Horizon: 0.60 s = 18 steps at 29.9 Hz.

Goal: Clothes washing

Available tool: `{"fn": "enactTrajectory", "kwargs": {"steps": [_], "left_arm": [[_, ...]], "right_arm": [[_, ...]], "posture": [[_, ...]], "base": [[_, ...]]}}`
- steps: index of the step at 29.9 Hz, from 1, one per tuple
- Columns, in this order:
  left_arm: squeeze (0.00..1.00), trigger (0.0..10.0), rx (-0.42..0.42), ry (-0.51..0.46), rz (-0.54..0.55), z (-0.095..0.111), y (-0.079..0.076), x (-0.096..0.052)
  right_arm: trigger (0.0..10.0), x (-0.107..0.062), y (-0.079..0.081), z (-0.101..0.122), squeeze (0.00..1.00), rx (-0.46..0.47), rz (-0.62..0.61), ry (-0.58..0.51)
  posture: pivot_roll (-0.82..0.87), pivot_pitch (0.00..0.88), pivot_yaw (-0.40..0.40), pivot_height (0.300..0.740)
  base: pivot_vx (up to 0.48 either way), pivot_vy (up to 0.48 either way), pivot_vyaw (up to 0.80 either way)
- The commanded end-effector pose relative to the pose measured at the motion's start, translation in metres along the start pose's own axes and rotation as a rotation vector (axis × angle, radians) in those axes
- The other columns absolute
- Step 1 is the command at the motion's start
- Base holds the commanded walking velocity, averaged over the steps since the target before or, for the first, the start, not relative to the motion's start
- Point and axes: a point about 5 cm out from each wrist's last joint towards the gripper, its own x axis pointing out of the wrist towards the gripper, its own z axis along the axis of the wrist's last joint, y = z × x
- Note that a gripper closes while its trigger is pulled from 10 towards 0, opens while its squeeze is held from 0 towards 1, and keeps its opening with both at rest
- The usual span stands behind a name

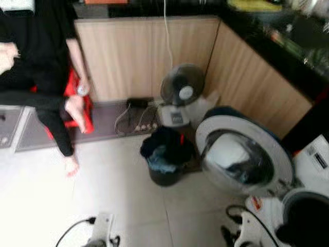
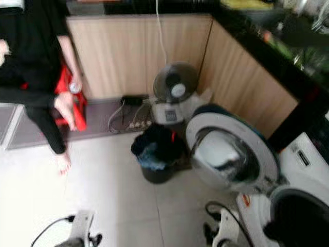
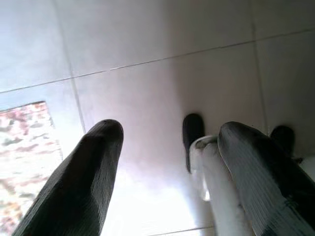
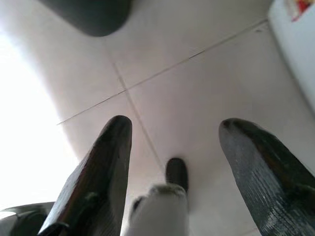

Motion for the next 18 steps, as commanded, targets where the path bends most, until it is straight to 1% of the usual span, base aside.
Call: {"fn": "enactTrajectory", "kwargs": {"steps": [1,11,17,18], "left_arm": [[0.00,10.0,-0.019,0.020,-0.025,-0.0052,-0.0099,0.0000],[0.00,10.0,-0.022,0.021,-0.028,-0.0053,-0.0099,-0.0001],[0.00,10.0,-0.022,0.023,-0.031,-0.0061,-0.0103,-0.0002],[0.00,10.0,-0.019,0.024,-0.032,-0.0064,-0.0104,-0.0002]], "right_arm": [[10.0,-0.0026,-0.0098,-0.0056,0.00,0.010,-0.027,0.016],[10.0,-0.0026,-0.0097,-0.0056,0.00,0.007,-0.025,0.018],[10.0,-0.0028,-0.0098,-0.0065,0.00,0.013,-0.025,0.017],[10.0,-0.0028,-0.0095,-0.0073,0.00,0.014,-0.019,0.023]], "posture": [[0.03,0.061,-0.016,0.740],[0.03,0.061,-0.016,0.740],[0.03,0.044,-0.015,0.740],[0.03,0.037,-0.015,0.740]], "base": [[0.000,0.000,0.00],[0.000,0.354,0.00],[0.000,0.362,0.00],[0.000,0.480,-0.80]]}}
